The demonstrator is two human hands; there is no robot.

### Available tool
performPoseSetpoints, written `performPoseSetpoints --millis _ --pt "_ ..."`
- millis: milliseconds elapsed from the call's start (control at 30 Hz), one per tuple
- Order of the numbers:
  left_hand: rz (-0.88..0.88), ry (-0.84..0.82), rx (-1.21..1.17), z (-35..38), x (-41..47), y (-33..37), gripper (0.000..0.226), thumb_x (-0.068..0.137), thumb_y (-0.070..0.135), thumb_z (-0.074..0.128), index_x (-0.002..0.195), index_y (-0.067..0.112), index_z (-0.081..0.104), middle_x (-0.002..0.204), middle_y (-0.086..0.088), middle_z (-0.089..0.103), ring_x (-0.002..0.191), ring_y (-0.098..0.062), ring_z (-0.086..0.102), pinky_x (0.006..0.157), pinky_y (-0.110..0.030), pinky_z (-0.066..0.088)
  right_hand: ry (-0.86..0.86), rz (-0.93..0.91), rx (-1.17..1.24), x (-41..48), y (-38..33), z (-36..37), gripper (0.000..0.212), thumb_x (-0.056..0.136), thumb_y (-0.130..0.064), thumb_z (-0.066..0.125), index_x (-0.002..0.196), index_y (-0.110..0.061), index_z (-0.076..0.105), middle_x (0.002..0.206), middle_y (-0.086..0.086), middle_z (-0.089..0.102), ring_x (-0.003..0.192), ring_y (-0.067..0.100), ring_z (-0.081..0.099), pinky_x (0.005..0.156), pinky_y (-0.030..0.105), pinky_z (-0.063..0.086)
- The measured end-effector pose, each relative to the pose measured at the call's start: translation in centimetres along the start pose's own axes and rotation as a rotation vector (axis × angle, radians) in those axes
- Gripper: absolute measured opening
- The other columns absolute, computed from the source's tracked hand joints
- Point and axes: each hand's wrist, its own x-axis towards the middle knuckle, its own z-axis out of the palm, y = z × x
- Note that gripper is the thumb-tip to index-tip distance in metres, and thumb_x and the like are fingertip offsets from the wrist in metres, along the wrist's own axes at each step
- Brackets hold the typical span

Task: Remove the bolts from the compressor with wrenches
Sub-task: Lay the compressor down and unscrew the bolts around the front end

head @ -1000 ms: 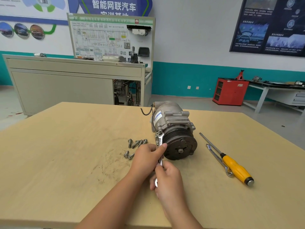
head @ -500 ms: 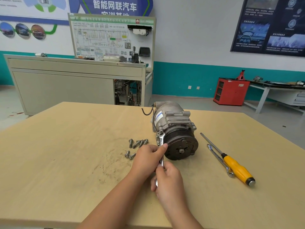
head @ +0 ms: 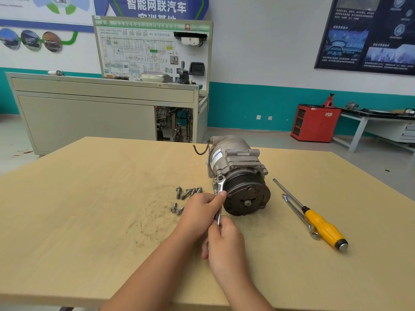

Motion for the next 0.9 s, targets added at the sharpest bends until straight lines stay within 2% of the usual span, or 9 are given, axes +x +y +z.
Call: performPoseSetpoints --millis 67,133,300,433,533,600,667,767,900 --pt "0.007 0.004 -0.010 -0.02 -0.01 0.03 0.053 0.094 0.041 0.052 0.058 0.003 0.045 0.052 -0.006 0.033 0.046 -0.013 0.026 0.044 -0.021 0.022 0.005 -0.002 -0.013 0.04 0.03 0.05 0.027 0.094 -0.013 0.042 0.067 -0.013 0.044 0.045 0.006 0.051 0.045 0.017 0.045 0.053 0.030 0.037" --pt "-0.001 0.002 -0.023 -0.05 -0.05 0.08 0.054 0.094 0.042 0.051 0.059 0.001 0.046 0.053 -0.008 0.033 0.047 -0.013 0.026 0.045 -0.021 0.022 0.003 0.002 -0.009 0.01 0.01 0.06 0.027 0.093 -0.013 0.042 0.066 -0.012 0.044 0.044 0.006 0.050 0.044 0.016 0.044 0.053 0.030 0.036" --pt "-0.015 -0.004 -0.018 0.06 0.00 0.17 0.055 0.093 0.043 0.051 0.061 -0.001 0.050 0.054 -0.008 0.035 0.049 -0.014 0.027 0.044 -0.021 0.023 -0.007 0.017 0.020 -0.07 -0.18 -0.06 0.030 0.094 -0.010 0.041 0.064 -0.014 0.043 0.038 0.002 0.047 0.034 0.010 0.038 0.042 0.022 0.032" --pt "-0.022 0.007 -0.027 0.09 0.09 0.10 0.061 0.092 0.044 0.052 0.064 -0.009 0.047 0.057 -0.011 0.036 0.052 -0.017 0.030 0.052 -0.028 0.026 -0.013 0.011 0.012 -0.02 -0.31 -0.08 0.031 0.093 -0.009 0.041 0.064 -0.016 0.044 0.038 0.002 0.047 0.033 0.009 0.038 0.039 0.018 0.030" --pt "-0.014 0.043 0.007 0.09 0.11 -0.04 0.060 0.088 0.046 0.057 0.056 -0.003 0.048 0.046 -0.002 0.036 0.045 -0.012 0.030 0.046 -0.021 0.026 -0.007 0.018 0.007 0.09 -0.29 -0.13 0.029 0.093 -0.008 0.041 0.065 -0.013 0.045 0.039 0.003 0.046 0.033 0.010 0.039 0.038 0.017 0.030" --pt "-0.010 0.070 0.051 0.06 0.18 -0.13 0.057 0.082 0.047 0.065 0.045 0.010 0.043 0.036 0.007 0.035 0.039 -0.008 0.031 0.042 -0.017 0.025 0.009 0.011 -0.008 0.24 -0.13 -0.12 0.028 0.094 -0.009 0.041 0.067 -0.016 0.047 0.045 0.003 0.049 0.041 0.013 0.045 0.043 0.020 0.033" --pt "0.005 0.065 0.094 0.10 0.24 -0.15 0.057 0.080 0.044 0.068 0.041 0.013 0.041 0.034 0.006 0.035 0.038 -0.008 0.032 0.042 -0.018 0.024 0.035 -0.001 -0.033 0.34 0.10 -0.12 0.028 0.093 -0.009 0.041 0.069 -0.022 0.049 0.056 0.002 0.052 0.056 0.022 0.052 0.052 0.026 0.037" --pt "0.067 0.055 0.182 0.30 0.35 -0.04 0.056 0.087 0.036 0.062 0.041 0.015 0.037 0.033 0.004 0.031 0.038 -0.011 0.031 0.042 -0.019 0.024 0.082 -0.023 -0.095 0.31 0.30 -0.29 0.021 0.093 -0.010 0.043 0.078 -0.018 0.055 0.068 0.003 0.057 0.070 0.029 0.055 0.059 0.032 0.040" --pt "0.125 0.037 0.328 0.56 0.50 0.31 0.055 0.094 0.037 0.050 0.045 0.016 0.037 0.038 0.001 0.033 0.039 -0.013 0.031 0.043 -0.024 0.024 0.138 -0.060 -0.352 0.38 0.34 -0.74 0.018 0.096 -0.019 0.042 0.097 -0.016 0.059 0.092 0.007 0.066 0.088 0.028 0.057 0.061 0.035 0.032"
